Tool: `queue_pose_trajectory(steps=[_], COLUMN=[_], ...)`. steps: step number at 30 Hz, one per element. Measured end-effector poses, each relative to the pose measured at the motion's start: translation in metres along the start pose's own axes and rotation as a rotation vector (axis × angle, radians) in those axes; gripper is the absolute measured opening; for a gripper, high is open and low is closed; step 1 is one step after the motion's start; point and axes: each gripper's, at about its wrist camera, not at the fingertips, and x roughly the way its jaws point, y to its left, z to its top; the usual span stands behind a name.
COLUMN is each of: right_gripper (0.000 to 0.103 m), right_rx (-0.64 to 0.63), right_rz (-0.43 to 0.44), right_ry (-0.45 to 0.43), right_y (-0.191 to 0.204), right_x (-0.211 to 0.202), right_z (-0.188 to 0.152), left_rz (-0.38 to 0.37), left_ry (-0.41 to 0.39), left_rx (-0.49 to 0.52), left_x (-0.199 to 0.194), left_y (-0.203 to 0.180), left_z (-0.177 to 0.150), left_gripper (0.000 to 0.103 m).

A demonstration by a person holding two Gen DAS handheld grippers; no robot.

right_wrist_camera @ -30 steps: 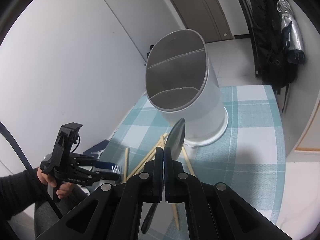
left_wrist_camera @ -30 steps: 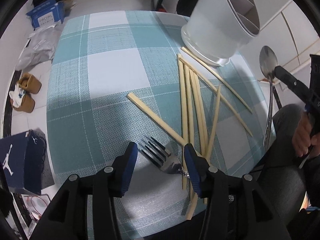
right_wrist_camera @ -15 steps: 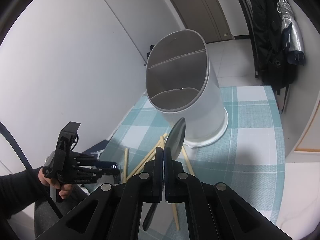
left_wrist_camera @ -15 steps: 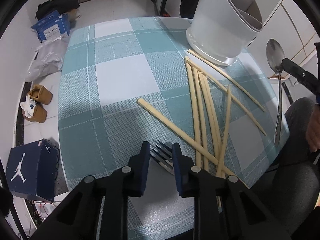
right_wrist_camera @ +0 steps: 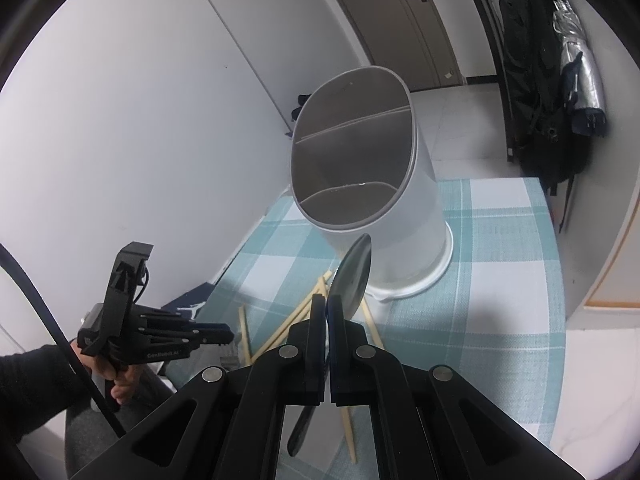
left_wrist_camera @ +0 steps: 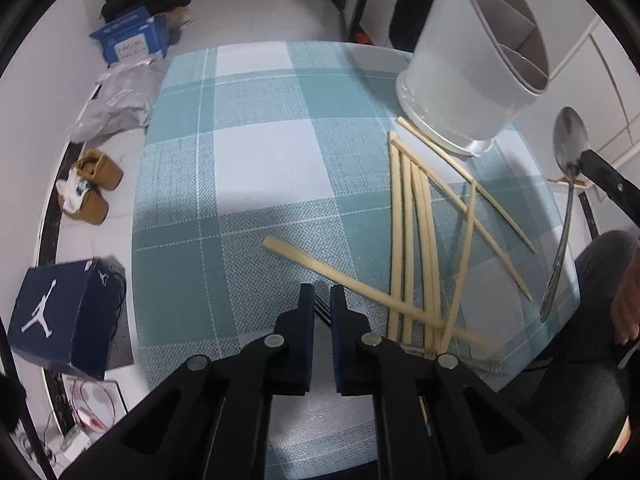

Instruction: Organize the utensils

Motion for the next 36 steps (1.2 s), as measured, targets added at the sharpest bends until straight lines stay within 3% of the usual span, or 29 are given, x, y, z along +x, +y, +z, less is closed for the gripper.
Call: queue_pose_trajectory(steps=[5,13,26,36], right_gripper=[0.001,0.001,0.001,0.001], right_rx=[0.005,0.001,-0.041,-0.062], right_rz=[-0.003,-0.012,-0.038,-0.067], right_ry=[-0.007,-0.015,-0.091,-0.132], right_y=[0.0,0.002,0.013,0.015], right_x=[-0.001,-0.003,-0.015,-0.018], right_z=[0.0,-0.001,0.001,0.003], left_rz=[-0.022,0.003,0.117,0.142], left_ry=[0.009,-0.023,-0.167,-0.26], left_rx=[-0.079,-0.144,-0.105,-0.07], left_x=[0.001,-0.01,-0.053,-0.088], left_y=[0.007,0.009,-0.011,-0.031], left_z=[0.001,0.003,0.028,0.041], left_gripper=[0.003,0.001,0.0,0.0])
